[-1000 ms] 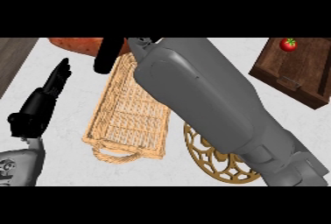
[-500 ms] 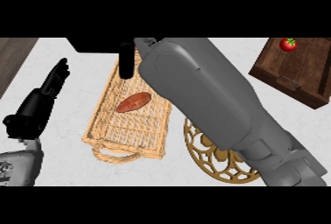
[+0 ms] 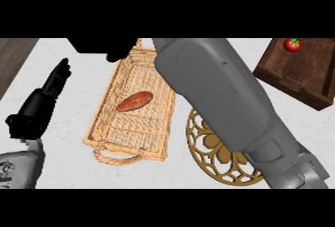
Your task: Pick the sweet potato from the placemat and place it in the basket
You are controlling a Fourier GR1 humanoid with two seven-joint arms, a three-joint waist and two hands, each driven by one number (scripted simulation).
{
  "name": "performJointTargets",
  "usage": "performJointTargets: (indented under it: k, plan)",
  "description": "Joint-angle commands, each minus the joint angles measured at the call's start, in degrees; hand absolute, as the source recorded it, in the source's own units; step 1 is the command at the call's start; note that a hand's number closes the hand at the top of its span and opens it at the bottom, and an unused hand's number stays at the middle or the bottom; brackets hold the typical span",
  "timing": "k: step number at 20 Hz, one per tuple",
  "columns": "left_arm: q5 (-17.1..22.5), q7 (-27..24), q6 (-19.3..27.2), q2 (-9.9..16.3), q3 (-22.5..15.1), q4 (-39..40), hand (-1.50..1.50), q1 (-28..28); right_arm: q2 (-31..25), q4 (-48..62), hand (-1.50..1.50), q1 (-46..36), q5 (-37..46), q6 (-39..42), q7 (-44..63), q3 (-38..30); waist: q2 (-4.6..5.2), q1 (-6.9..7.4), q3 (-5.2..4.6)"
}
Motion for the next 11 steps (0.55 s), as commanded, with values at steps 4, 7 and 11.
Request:
performJointTargets:
  k: [4,7,11]
  plan:
    - [-0.3,-0.4,0.6,-0.4,0.1,-0.8,0.0,0.7,-2.8,-0.9,-1.5,2.3,3.1,-16.7,-0.7,-8.3,-0.03,-0.29,0.02]
    - [-0.8,-0.4,0.3,-0.2,-0.2,-1.0,0.0,2.9,-6.8,-4.3,-1.5,5.7,2.6,-18.2,-1.5,-11.4,-0.2,-0.74,0.05]
    - [-0.6,-1.2,0.4,-0.4,0.3,-0.7,0.0,2.1,-11.2,-9.5,-1.5,12.3,1.0,-17.6,-3.6,-14.4,-0.24,-1.2,0.05]
